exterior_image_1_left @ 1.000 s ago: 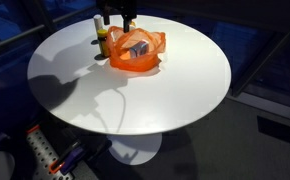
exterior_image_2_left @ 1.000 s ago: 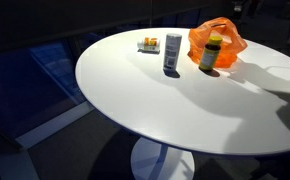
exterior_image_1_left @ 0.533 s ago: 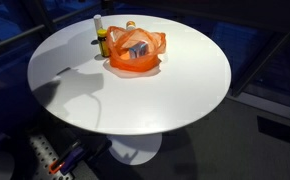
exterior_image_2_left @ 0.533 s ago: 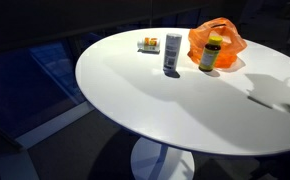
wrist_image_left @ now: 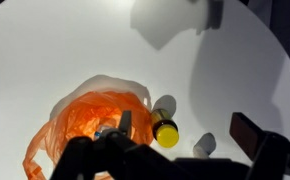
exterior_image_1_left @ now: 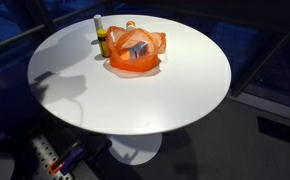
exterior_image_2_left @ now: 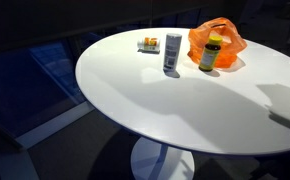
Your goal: Pick up the mentos container from the table and put it in the orange plastic bag
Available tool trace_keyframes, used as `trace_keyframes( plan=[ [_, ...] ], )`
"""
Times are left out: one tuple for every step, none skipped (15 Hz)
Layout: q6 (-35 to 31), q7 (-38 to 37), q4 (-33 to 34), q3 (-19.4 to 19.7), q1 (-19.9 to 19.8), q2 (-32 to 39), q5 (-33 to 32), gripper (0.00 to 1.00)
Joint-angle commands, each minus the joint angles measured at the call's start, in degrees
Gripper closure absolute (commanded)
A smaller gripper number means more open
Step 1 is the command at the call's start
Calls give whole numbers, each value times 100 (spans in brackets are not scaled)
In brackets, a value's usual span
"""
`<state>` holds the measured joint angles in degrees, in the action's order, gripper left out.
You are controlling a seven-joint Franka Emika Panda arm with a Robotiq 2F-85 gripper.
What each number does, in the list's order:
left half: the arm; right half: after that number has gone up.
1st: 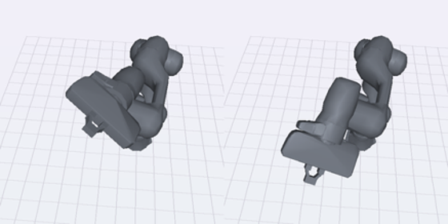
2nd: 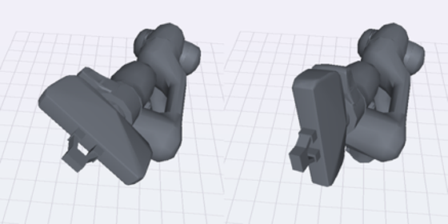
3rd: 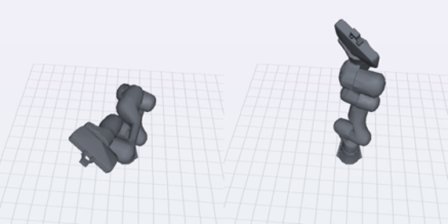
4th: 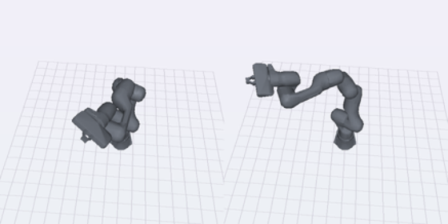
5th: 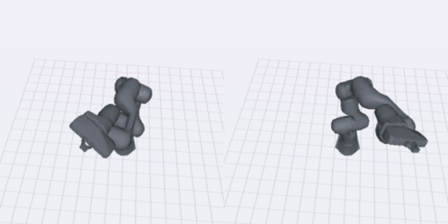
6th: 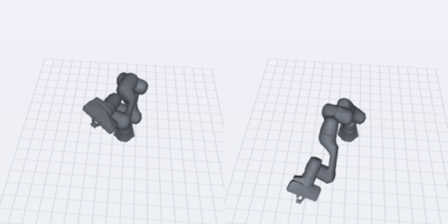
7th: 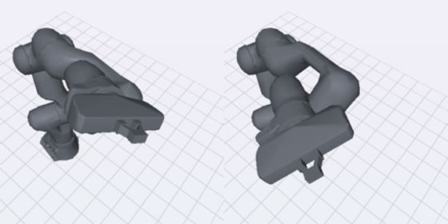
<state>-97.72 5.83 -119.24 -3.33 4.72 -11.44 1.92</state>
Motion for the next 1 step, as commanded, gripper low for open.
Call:
trace_keyframes(
  plan=[
    [16,-1,7,-11,-11,13,2,0]
  ],
)
